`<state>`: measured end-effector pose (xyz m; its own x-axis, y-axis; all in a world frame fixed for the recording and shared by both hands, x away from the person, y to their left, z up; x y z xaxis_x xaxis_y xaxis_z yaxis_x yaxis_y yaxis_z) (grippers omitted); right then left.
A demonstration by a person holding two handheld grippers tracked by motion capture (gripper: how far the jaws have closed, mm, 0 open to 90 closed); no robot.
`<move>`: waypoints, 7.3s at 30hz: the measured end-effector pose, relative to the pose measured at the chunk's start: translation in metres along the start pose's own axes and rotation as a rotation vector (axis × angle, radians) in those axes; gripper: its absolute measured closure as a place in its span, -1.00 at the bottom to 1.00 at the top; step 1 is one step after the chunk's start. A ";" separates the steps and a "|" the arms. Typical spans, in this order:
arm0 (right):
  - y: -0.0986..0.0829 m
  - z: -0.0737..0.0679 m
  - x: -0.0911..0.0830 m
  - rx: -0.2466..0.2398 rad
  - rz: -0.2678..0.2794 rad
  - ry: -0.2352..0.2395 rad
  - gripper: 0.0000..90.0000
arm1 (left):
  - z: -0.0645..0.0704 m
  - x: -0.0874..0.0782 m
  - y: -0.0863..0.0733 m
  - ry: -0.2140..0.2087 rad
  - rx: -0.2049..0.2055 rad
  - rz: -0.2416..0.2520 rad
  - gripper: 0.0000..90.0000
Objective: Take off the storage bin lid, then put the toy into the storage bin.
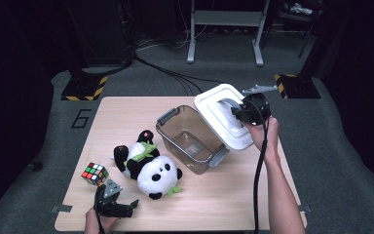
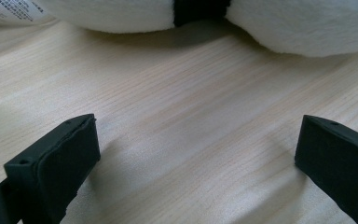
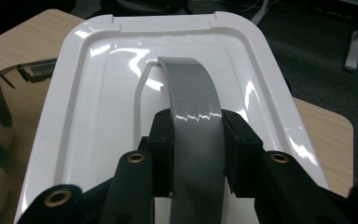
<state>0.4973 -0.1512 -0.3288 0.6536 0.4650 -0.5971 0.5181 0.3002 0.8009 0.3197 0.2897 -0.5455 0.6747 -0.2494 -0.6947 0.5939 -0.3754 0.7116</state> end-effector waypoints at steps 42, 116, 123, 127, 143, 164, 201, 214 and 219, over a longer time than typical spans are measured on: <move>-0.040 0.068 0.012 0.181 -0.028 -0.154 0.49 | 0.000 0.000 0.000 0.002 -0.001 0.003 -1.00; -0.138 0.058 0.056 0.271 -0.079 -0.148 -0.90 | 0.001 0.000 0.000 -0.001 -0.008 0.002 -1.00; -0.158 0.035 0.038 0.240 -0.057 -0.084 -1.00 | 0.000 0.000 0.000 0.001 -0.007 0.002 -1.00; -0.171 0.022 0.034 0.223 -0.049 -0.056 -1.00 | 0.001 0.000 0.000 -0.001 -0.009 0.002 -1.00; -0.223 -0.022 0.028 0.169 -0.057 -0.046 -1.00 | 0.001 0.000 0.000 0.001 -0.007 0.002 -1.00; -0.245 -0.029 0.030 0.138 -0.110 -0.071 -1.00 | 0.000 -0.001 -0.001 -0.012 0.007 0.007 -1.00; -0.246 -0.029 0.032 0.132 -0.116 -0.072 -1.00 | -0.019 -0.059 0.069 -0.059 0.069 0.069 -1.00; -0.246 -0.029 0.031 0.127 -0.117 -0.071 -1.00 | -0.021 -0.060 0.116 -0.063 0.116 0.118 -1.00; -0.246 -0.029 0.031 0.126 -0.117 -0.070 -1.00 | -0.018 -0.048 0.140 -0.091 0.147 0.119 -1.00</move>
<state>0.3741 -0.1862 -0.5433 0.6194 0.3728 -0.6909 0.6551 0.2396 0.7166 0.3786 0.2649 -0.4108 0.6897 -0.3771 -0.6181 0.4377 -0.4628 0.7708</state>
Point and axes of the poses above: each handheld gripper's, and its own axes: x roughly forward along the jaws, y roughly out of its top, z roughly to its right, the point moved 2 cm from there along x, roughly forward along the jaws, and after that the axes turned 8 degrees about y, right-handed, at the moved point
